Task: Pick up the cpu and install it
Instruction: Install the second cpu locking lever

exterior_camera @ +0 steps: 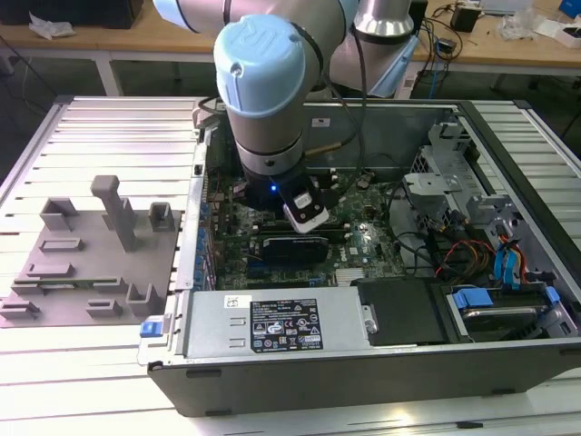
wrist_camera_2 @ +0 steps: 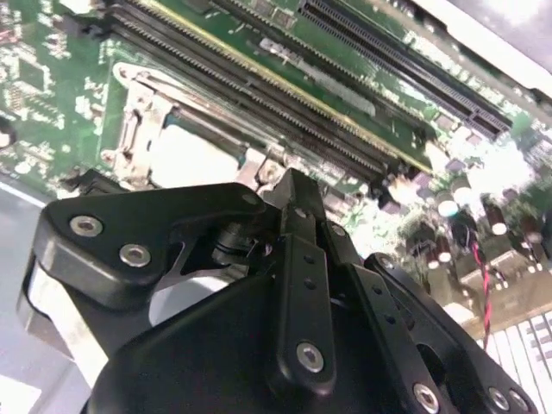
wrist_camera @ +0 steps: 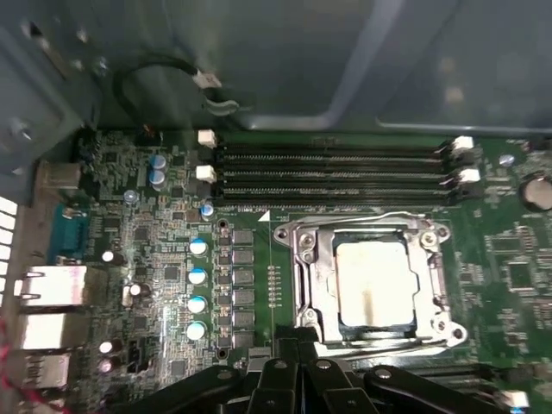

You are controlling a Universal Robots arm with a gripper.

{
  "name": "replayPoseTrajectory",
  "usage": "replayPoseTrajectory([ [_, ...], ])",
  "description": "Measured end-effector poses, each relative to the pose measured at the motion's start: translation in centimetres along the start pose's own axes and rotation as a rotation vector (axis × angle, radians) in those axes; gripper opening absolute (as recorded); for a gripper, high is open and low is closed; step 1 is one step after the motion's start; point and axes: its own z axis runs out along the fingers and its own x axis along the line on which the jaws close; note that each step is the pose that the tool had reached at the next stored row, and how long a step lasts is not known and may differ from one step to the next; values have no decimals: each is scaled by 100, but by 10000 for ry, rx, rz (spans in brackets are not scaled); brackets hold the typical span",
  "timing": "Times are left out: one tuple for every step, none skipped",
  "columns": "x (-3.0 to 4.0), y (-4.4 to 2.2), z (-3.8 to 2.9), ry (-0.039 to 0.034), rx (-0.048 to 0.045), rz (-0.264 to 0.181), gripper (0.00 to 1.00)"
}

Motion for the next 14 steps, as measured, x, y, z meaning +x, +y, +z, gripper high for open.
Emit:
replayPoseTrajectory([
  [-9,16,-58,0,9,2,11],
  [-16,29,-104,-1,19,4,11],
  [-25,46,-160,-3,38,6,11],
  [-30,56,-197,-4,58,9,11],
  [-35,63,-223,-5,76,11,11],
  [-44,78,-272,-9,116,16,11],
  [-49,84,-291,-10,146,20,11],
  [-54,84,-292,-9,207,23,11],
  [-62,84,-291,-6,250,26,11],
  [-73,84,-290,-4,292,35,11],
  [-98,84,-288,8,375,55,11],
  [-134,84,-284,24,479,84,11],
  [-164,84,-280,34,558,107,11],
  [-183,84,-278,41,617,123,11],
])
